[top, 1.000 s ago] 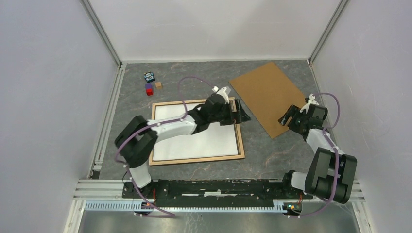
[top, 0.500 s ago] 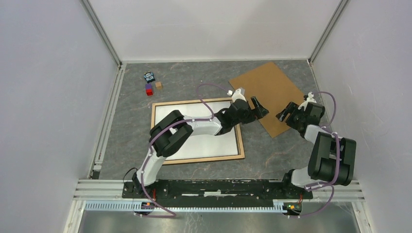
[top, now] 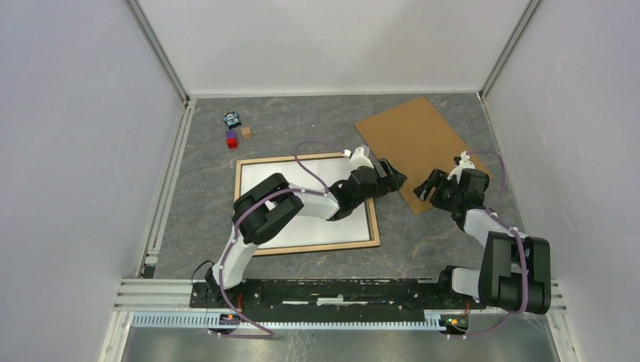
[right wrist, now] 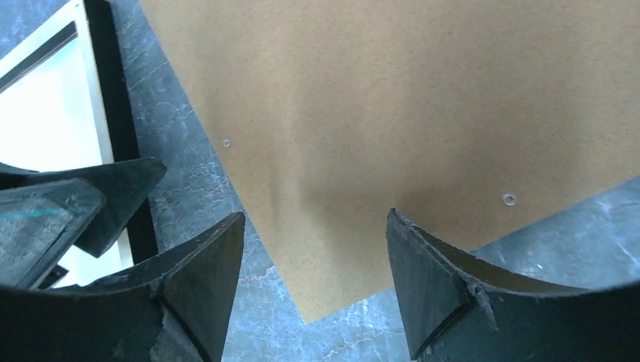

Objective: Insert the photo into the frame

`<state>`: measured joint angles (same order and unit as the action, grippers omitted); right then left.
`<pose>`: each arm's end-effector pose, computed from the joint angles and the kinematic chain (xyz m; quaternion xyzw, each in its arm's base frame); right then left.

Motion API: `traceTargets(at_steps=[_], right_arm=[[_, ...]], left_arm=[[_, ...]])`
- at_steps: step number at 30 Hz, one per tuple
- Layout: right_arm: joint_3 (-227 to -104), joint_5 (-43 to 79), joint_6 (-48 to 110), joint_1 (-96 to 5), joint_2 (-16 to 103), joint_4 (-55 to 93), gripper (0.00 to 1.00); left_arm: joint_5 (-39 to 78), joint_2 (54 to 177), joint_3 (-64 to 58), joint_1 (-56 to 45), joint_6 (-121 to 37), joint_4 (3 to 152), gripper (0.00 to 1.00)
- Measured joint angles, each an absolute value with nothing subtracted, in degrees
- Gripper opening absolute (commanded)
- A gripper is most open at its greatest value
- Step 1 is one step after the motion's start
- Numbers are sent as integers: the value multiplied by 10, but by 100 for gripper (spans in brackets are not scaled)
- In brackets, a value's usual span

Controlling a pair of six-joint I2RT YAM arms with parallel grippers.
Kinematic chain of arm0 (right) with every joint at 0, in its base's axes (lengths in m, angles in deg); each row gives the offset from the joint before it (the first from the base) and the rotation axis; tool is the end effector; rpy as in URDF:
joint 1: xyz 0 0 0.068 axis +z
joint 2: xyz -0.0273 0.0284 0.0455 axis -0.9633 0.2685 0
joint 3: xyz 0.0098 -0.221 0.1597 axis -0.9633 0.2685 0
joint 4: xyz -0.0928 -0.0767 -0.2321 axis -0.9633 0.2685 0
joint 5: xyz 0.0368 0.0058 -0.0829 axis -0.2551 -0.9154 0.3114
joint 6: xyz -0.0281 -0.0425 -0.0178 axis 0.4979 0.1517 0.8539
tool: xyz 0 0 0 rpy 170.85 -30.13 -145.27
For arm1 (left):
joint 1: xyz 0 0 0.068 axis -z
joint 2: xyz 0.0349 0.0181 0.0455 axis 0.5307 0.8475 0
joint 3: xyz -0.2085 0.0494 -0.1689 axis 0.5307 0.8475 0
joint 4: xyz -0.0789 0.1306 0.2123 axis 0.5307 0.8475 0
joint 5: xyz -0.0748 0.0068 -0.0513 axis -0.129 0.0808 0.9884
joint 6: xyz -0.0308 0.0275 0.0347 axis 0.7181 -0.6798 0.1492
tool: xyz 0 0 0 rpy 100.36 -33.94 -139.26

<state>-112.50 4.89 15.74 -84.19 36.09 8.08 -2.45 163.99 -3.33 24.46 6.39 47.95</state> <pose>0.2278 -0.0261 0.1472 0.1703 0.8773 0.2103 0.3965 0.2660 -0.3869 0.1397 -0.0953 0.8099 -0.4348 0.3820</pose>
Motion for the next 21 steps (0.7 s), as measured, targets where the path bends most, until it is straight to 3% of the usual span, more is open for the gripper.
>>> traceTargets(at_steps=[7, 15, 21], right_arm=[[-1245, 133, 172, -853, 396, 187, 78], [-1498, 219, 185, -882, 586, 209, 78], [-1671, 266, 214, -884, 737, 260, 78]], left_arm=[[-26, 1638, -19, 247, 58, 456, 100], [-43, 1637, -25, 247, 67, 476, 100], [-71, 1638, -77, 247, 92, 591, 100]])
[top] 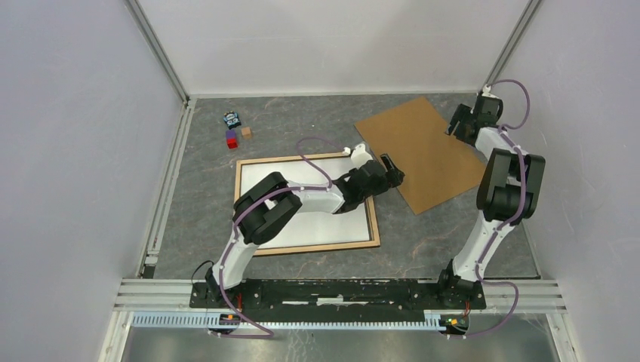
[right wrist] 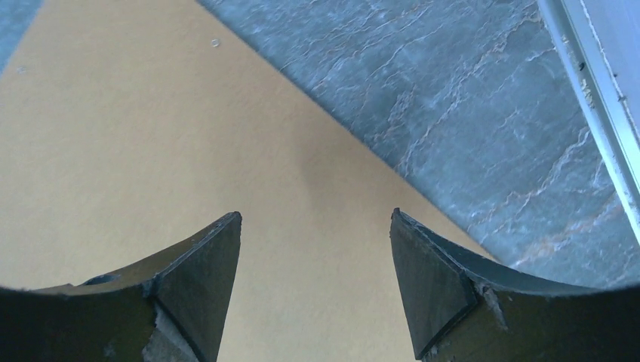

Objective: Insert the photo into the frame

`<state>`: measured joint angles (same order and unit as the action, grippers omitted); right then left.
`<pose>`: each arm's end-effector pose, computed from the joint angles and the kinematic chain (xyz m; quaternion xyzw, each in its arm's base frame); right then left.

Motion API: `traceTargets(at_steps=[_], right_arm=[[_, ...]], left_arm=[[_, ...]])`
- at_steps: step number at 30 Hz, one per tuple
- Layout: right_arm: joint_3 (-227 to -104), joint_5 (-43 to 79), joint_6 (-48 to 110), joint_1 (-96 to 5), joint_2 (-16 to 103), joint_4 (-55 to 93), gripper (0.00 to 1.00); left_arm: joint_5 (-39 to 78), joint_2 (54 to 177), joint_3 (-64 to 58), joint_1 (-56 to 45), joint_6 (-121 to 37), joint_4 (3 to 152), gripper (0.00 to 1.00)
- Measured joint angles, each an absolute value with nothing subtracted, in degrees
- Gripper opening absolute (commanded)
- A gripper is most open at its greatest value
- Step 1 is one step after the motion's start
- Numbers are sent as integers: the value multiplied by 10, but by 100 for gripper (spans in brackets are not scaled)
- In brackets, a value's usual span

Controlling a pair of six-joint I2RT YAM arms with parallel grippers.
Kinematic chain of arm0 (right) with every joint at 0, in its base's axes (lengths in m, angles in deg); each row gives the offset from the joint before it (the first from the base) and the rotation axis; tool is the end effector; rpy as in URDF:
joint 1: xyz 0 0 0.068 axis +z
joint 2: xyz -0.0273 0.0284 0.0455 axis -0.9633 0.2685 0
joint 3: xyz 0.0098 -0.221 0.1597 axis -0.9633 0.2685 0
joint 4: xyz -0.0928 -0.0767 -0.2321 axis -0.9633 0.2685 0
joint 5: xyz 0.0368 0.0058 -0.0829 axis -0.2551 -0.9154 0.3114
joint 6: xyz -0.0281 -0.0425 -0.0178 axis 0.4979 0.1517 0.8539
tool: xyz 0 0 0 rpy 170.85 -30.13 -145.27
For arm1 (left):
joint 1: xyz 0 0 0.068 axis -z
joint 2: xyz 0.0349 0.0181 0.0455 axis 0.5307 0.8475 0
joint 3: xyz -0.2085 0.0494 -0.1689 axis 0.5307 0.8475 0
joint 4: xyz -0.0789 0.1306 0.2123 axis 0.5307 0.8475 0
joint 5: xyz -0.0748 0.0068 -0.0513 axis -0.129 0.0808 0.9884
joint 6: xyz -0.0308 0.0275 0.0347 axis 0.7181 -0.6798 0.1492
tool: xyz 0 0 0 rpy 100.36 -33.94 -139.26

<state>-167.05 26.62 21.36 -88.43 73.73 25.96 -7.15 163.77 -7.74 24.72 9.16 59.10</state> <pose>0.4218 -0.1055 0.2033 0.2418 0.8764 0.0047 0.4164 0.2696 -0.3911 0.1458 -0.1302 0.8330 -0.3821 0.3784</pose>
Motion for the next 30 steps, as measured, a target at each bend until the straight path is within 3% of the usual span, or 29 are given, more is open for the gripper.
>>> traceTargets(at_steps=[9, 18, 30], right_arm=[[-1794, 277, 249, -910, 847, 337, 78], [-1796, 275, 253, -928, 865, 354, 77], [-1603, 249, 228, -936, 763, 227, 76]], left_arm=[[-88, 1682, -204, 247, 131, 770, 100], [-96, 1706, -259, 247, 131, 816, 100], [-1, 1725, -255, 223, 115, 732, 100]])
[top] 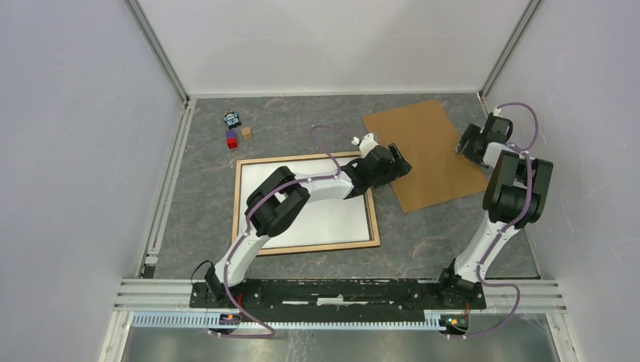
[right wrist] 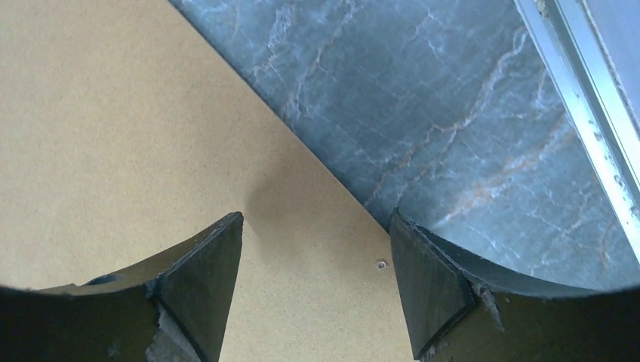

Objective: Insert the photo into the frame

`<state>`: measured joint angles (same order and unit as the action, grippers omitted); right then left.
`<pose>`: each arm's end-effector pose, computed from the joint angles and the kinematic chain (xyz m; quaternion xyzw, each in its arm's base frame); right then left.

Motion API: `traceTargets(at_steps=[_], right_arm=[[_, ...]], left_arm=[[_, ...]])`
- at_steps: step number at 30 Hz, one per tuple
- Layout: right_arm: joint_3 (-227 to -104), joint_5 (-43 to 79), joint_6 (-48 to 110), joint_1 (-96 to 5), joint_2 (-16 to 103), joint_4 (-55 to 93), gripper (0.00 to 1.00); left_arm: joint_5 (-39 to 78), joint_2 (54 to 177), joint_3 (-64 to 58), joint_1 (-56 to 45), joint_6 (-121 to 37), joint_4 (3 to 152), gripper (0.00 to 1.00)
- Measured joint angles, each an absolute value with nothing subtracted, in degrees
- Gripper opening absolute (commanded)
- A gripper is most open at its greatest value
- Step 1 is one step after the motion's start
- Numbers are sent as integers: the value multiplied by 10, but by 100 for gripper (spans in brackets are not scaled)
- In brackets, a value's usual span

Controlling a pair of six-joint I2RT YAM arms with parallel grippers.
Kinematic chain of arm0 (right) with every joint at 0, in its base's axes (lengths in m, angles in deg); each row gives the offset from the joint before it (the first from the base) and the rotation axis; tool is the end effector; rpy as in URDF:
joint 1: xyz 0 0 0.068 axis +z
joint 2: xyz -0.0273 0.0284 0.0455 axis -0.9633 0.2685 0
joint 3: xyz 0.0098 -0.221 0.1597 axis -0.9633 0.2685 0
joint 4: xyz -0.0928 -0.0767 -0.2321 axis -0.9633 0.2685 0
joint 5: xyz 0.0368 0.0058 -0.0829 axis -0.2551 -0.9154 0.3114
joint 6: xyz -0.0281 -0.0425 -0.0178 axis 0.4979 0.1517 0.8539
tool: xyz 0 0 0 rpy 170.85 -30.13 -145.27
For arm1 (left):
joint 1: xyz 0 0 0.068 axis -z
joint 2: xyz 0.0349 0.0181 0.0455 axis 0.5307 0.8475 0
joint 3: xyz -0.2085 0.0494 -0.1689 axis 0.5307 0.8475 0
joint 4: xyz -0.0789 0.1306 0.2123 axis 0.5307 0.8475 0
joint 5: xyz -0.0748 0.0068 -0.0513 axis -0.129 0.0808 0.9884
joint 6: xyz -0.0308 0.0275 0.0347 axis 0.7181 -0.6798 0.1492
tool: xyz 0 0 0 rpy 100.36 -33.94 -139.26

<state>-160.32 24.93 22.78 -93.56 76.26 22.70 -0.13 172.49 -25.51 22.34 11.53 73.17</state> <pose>0.3979 -0.1372 0.1535 0.2707 0.8894 -0.0038 0.3684 0.3096 -0.4203 0.1469 -0.1317 0.8591 -0.3780 0.3189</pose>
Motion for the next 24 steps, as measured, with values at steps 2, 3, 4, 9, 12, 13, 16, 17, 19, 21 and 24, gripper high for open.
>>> traceTargets(at_steps=[2, 3, 4, 9, 12, 13, 16, 17, 19, 21, 24], right_arm=[[-1583, 252, 228, -937, 750, 216, 76], [-1571, 253, 228, -937, 744, 209, 76], [-1558, 255, 228, -937, 736, 201, 76], [-1481, 258, 225, -940, 689, 159, 76], [-1421, 254, 218, -940, 646, 138, 75], [-1403, 252, 217, -940, 632, 133, 75], [-1359, 249, 214, -941, 599, 116, 75], [-1347, 246, 213, -942, 591, 107, 75], [-1326, 243, 212, -942, 579, 91, 75], [-1308, 243, 212, -943, 567, 78, 74], [-1282, 235, 212, -944, 550, 62, 74]], left_arm=[[3, 1726, -252, 217, 105, 719, 100], [6, 1726, -251, 215, 98, 715, 100], [8, 1726, -250, 214, 89, 711, 100], [10, 1718, -233, 212, 41, 693, 100], [9, 1696, -215, 215, 10, 708, 100], [9, 1689, -211, 216, 5, 712, 100], [9, 1665, -199, 218, -8, 723, 100], [9, 1658, -196, 218, -9, 725, 100], [9, 1648, -195, 218, -10, 728, 100], [8, 1640, -195, 218, -10, 730, 100], [9, 1626, -182, 218, -8, 733, 100]])
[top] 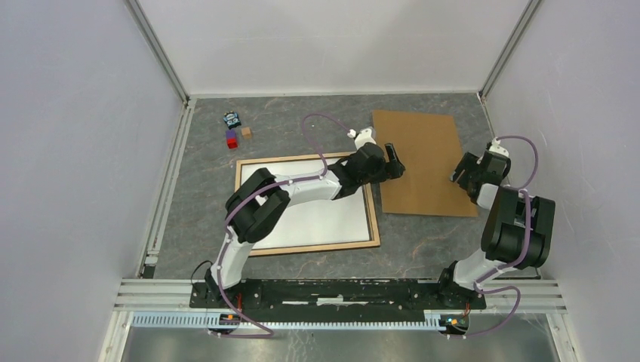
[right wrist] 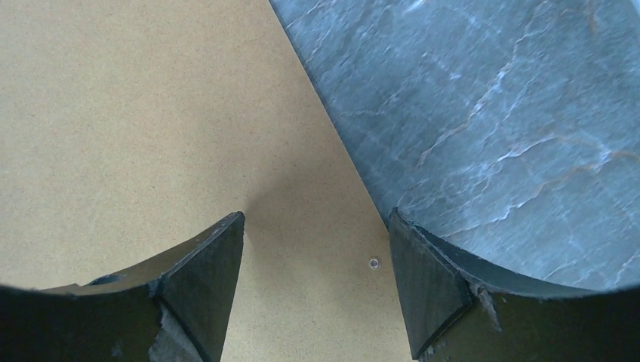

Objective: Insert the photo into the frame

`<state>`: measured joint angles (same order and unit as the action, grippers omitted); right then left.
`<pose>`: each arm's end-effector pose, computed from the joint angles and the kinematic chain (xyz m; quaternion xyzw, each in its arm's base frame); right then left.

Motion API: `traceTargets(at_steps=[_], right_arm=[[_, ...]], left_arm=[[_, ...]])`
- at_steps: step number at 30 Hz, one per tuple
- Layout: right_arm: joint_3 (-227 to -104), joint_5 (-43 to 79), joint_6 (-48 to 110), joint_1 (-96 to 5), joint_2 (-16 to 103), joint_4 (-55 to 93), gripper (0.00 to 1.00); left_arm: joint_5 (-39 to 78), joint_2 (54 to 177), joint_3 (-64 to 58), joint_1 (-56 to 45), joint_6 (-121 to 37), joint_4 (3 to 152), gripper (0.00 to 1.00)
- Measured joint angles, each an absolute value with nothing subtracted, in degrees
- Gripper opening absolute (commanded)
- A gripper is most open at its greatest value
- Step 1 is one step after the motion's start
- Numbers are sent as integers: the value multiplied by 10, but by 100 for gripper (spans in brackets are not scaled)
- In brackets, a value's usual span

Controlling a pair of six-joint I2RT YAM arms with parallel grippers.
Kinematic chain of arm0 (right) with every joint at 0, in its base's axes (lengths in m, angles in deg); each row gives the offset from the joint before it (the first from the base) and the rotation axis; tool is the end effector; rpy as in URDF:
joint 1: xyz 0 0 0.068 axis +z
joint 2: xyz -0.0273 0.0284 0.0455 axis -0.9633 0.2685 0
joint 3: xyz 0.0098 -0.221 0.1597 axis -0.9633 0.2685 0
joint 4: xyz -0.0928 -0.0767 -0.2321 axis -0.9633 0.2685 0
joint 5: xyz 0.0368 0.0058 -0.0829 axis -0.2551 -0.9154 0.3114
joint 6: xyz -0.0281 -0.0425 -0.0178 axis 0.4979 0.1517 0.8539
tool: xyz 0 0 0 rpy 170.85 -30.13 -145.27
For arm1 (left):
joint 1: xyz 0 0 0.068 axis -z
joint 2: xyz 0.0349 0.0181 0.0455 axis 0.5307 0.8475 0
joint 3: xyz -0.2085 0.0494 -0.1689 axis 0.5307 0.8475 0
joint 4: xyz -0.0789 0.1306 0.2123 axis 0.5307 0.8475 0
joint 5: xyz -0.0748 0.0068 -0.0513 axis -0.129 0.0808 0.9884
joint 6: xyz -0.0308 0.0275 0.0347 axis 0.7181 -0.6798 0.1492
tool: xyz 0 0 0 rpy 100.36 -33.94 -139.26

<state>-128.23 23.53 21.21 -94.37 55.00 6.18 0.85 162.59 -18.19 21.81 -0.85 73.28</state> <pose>0.2887 -0.1030 0.1437 0.2777 0.8667 0.0083 0.4143 0.2958 -0.3943 0.1893 -0.0400 0.8581 -0.3600 0.3640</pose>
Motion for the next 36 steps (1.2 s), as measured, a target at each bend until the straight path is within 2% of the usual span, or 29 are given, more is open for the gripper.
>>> traceTargets(at_steps=[19, 32, 34, 36], right_arm=[[-1133, 185, 213, -881, 412, 17, 74], [-1116, 160, 213, -863, 380, 39, 74], [-1116, 154, 213, -861, 379, 40, 74], [-1116, 151, 213, -860, 379, 41, 74]], left_arm=[[16, 1469, 49, 224, 7, 702, 100], [126, 1443, 161, 170, 32, 581, 100], [142, 1439, 178, 163, 40, 559, 98], [155, 1439, 192, 158, 50, 534, 90]])
